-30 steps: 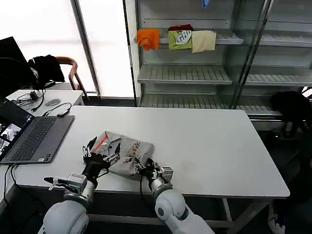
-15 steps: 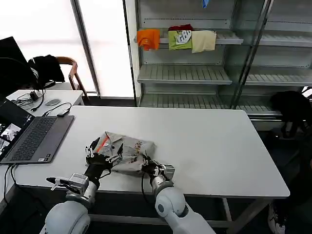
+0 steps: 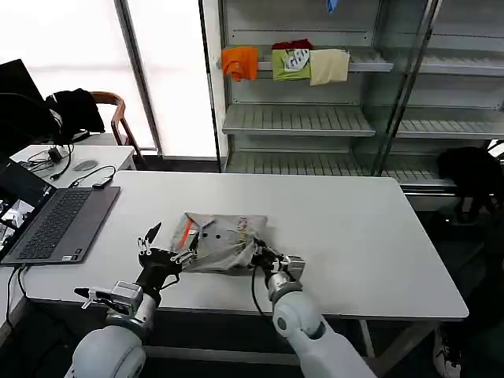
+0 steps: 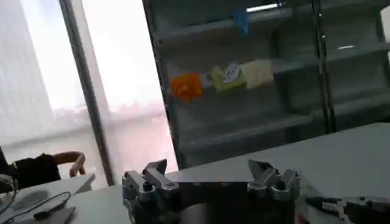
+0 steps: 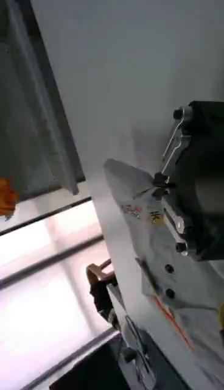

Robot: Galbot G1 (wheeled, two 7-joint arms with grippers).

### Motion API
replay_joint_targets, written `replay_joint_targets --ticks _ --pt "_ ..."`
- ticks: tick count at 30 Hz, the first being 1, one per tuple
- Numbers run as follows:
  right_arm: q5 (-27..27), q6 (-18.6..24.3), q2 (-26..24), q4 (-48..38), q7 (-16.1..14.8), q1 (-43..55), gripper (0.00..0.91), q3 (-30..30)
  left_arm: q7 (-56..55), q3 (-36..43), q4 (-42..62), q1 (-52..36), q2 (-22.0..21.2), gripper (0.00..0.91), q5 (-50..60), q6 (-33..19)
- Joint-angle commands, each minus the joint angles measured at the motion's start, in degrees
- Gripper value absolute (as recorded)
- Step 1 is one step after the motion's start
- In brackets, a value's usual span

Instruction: Fold and organize the clothes.

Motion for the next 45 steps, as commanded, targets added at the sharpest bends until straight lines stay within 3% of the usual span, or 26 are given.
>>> replay_joint_targets --ticks 1,3,4,6,11,14,17,20,23,26,28,29,32,36,40,45 --pt "-0.54 0.77 -6.90 -0.43 -2.52 -0.43 0.000 6.48 0.00 0.66 0.32 -0.49 -0.12 0.907 0.12 0.00" --pt "-1.12 0.53 -7.31 -1.06 -2.72 -0.09 0.040 7.20 -0.01 0.73 0.44 -0.59 -0.13 0.907 0.13 -0.01" --pt "-1.42 0.42 -7.54 -1.31 -3.25 0.08 0.907 7.41 -0.05 0.72 0.48 -0.59 -0.12 0.907 0.12 -0.04" --pt "-3.89 -1.19 -8.42 -1.50 -6.43 0.54 0.907 8.36 -0.08 0.70 0.46 -0.59 -0.06 0.907 0.09 -0.05" --pt "-12.81 -5.16 -11.50 0.72 -10.35 0.48 0.907 10.73 -0.09 0.35 0.12 -0.31 0.15 0.907 0.02 -0.07" --pt "-15.65 -7.24 -14.44 3.03 -11.53 -0.47 0.907 12.91 -0.09 0.10 -0.03 -0.09 0.19 0.907 -0.05 -0.16" --pt "-15.67 -9.30 -18.43 5.77 -11.31 -2.70 0.907 16.08 -0.09 0.03 -0.08 0.00 0.14 0.907 -0.05 -0.28" --pt "-14.50 -8.71 -21.41 8.74 -11.13 -6.32 0.907 20.04 -0.10 0.17 -0.44 0.34 -0.07 0.907 -0.05 -0.27" --pt "-11.84 -3.59 -23.56 14.61 -10.01 -13.38 0.907 26.05 -0.10 0.66 -1.03 1.21 -0.33 0.907 0.01 -0.38" --pt "-12.49 4.65 -23.35 21.21 -8.15 -20.76 0.907 30.08 -0.36 1.30 -1.16 2.65 -0.93 0.907 -0.03 -2.61" --pt "-15.70 6.21 -22.52 23.99 -6.39 -24.95 0.907 31.43 -1.42 1.90 -0.84 3.97 -1.66 0.907 -0.34 -4.53" --pt "-18.81 7.29 -20.86 25.93 -3.81 -28.72 0.907 31.76 -2.07 2.08 -0.63 4.36 -1.80 0.907 -0.30 -5.71" --pt "-23.30 13.22 -19.25 29.17 -0.71 -35.06 0.907 32.15 -3.94 2.54 -0.08 6.66 -2.68 0.907 -0.31 -8.73" --pt "-25.38 20.97 -18.22 31.00 0.75 -41.91 0.907 33.17 -4.13 1.44 1.01 10.34 -2.59 0.907 -0.83 -14.61" --pt "-26.79 25.89 -17.62 30.32 2.15 -45.38 0.907 33.67 -3.95 -0.62 2.37 13.96 -1.59 0.907 -1.29 -19.44" --pt "-26.29 27.27 -17.57 29.43 2.79 -47.51 0.907 33.76 -3.95 -3.04 2.29 15.74 -1.39 0.907 -3.77 -20.50"
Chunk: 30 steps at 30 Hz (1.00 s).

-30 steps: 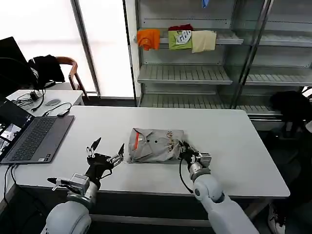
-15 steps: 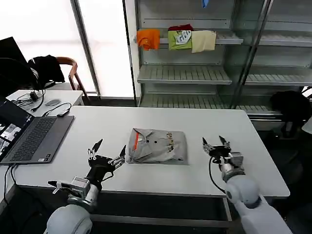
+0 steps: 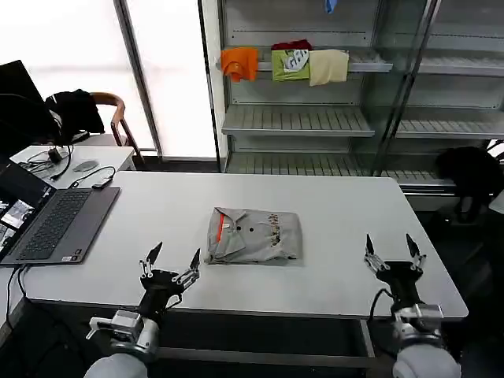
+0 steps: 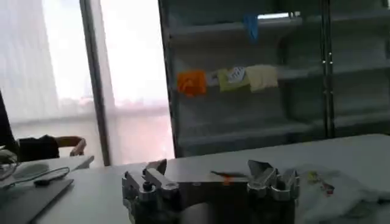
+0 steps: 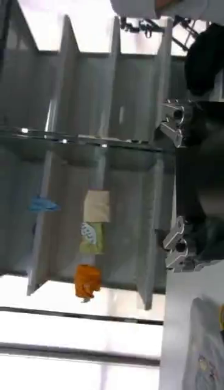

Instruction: Fold and organize the clothes.

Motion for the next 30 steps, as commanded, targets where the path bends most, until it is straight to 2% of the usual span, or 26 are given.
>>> replay_joint_targets --ticks 1,17,21,24,30 --pt "-4.72 13.07 0.34 4.94 4.10 -14.80 0.907 3.81 -0.98 -3.64 0.99 7.09 0.12 0.907 -2.52 -9.16" --pt "-3.56 16.21 -0.73 1.73 2.92 -13.63 0.907 3.77 1.08 -6.25 2.07 7.84 -0.21 0.907 -2.79 -9.79" --pt "-3.40 16.52 -0.81 0.76 2.80 -13.49 0.907 3.89 3.22 -7.71 3.77 7.68 -0.13 0.907 -3.75 -11.28" --pt "-2.93 16.62 -0.89 0.13 2.64 -13.21 0.907 4.58 6.24 -8.99 5.67 7.69 0.08 0.907 -4.92 -14.56" --pt "-1.53 16.71 -1.42 1.15 0.45 -14.16 0.907 6.61 10.45 -12.37 7.16 8.55 1.51 0.907 -10.75 -16.03"
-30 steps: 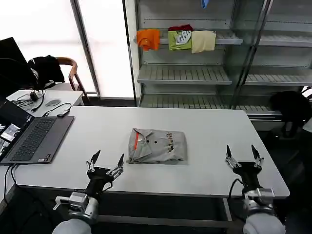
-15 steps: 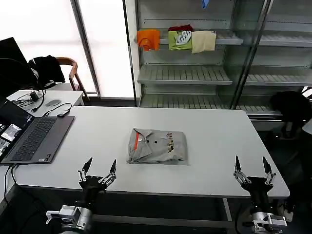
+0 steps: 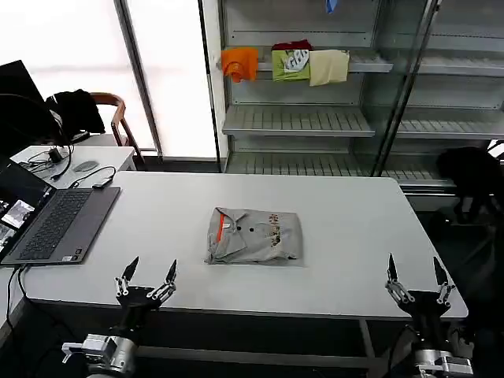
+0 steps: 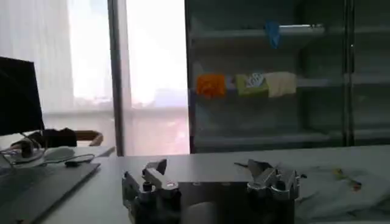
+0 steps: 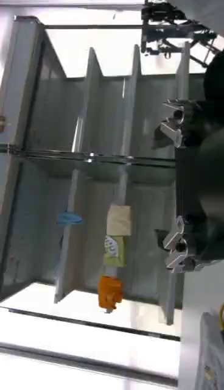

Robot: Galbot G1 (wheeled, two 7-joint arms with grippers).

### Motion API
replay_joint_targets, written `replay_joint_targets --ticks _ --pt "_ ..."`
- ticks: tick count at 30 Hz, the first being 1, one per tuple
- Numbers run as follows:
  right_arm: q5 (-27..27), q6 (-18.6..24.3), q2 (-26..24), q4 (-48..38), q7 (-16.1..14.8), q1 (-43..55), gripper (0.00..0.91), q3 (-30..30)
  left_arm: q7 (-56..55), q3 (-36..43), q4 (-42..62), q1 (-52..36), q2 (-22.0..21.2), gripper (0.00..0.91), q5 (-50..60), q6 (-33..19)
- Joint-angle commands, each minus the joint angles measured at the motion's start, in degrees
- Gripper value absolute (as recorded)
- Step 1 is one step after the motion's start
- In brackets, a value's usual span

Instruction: Fold and organize the clothes.

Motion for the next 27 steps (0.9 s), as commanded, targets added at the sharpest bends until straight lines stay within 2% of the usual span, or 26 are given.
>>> replay_joint_targets --ticks 1,17,27 --pt "1.34 1.18 -0.50 0.05 -1.93 -1.55 0.907 2.57 7.30 -5.41 3.19 1.18 1.29 0.907 -6.11 -4.32" --pt "2.96 -1.47 -2.10 4.77 -3.97 -4.35 0.907 5.50 8.15 -9.98 -1.63 2.85 0.98 0.907 -7.87 -2.66" --pt "2.43 -2.21 -2.54 6.04 -4.58 -6.13 0.907 6.43 7.98 -9.84 -3.59 4.32 1.06 0.907 -5.89 -2.66"
